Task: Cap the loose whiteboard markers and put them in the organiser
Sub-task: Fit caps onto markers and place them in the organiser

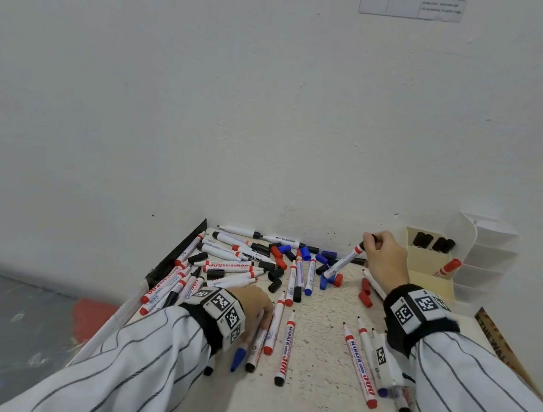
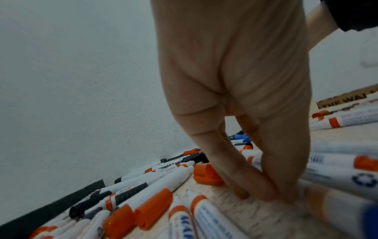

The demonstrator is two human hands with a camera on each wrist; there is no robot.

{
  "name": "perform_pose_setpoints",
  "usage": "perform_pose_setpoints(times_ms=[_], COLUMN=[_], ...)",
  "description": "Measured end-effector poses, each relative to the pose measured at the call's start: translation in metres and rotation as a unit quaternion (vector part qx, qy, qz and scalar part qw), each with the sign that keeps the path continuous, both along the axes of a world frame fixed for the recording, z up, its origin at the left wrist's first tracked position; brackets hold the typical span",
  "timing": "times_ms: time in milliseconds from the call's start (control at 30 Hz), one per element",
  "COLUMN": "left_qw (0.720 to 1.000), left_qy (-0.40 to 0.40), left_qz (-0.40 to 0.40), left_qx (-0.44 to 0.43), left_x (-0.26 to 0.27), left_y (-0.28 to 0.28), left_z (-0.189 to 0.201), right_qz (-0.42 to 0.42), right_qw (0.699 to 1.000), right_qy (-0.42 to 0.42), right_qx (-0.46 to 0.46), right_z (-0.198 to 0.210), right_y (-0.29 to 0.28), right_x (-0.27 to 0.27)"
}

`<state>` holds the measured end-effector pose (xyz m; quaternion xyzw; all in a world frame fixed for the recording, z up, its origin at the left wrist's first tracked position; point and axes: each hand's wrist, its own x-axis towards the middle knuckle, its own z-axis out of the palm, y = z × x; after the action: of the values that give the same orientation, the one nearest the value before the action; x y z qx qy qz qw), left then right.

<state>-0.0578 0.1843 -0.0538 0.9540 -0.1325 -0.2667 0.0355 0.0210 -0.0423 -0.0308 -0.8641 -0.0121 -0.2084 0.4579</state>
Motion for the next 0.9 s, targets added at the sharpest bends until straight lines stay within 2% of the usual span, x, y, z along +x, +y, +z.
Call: perform_pose_setpoints(times_ms=[167, 233, 467, 633, 767, 900], left_qw=[0.998, 0.994, 0.988, 0.981, 0.975, 0.976], left_qy=[-0.029, -0.072, -0.092, -0.124, -0.139, -0.162], left_qz=[-0.056, -0.074, -0.115, -0.152, -0.172, -0.142], left_qx=[0.0, -0.021, -0.051, -0.013, -0.017, -0.033], left_x=[0.004, 0.007, 0.017, 0.03, 0.04, 0.05], left_y=[0.003, 0.005, -0.003, -0.009, -0.008, -0.008], left_z=[-0.003, -0.01, -0.016, -0.019, -0.021, -0.024], right_qz=[-0.02, -0.037, -0.156, -0.195, -0.202, -0.19], right_qw=[0.999, 0.998, 0.978, 0.972, 0.973, 0.974], right_qy=[-0.028, -0.052, -0.135, -0.13, -0.108, -0.114], right_qx=[0.006, 0.011, -0.015, -0.02, -0.036, -0.051], right_z=[0.004, 0.012, 0.036, 0.038, 0.042, 0.045], right_y=[-0.016, -0.025, -0.077, -0.101, -0.11, -0.107], right_x=[0.005, 0.007, 0.025, 0.038, 0.045, 0.048])
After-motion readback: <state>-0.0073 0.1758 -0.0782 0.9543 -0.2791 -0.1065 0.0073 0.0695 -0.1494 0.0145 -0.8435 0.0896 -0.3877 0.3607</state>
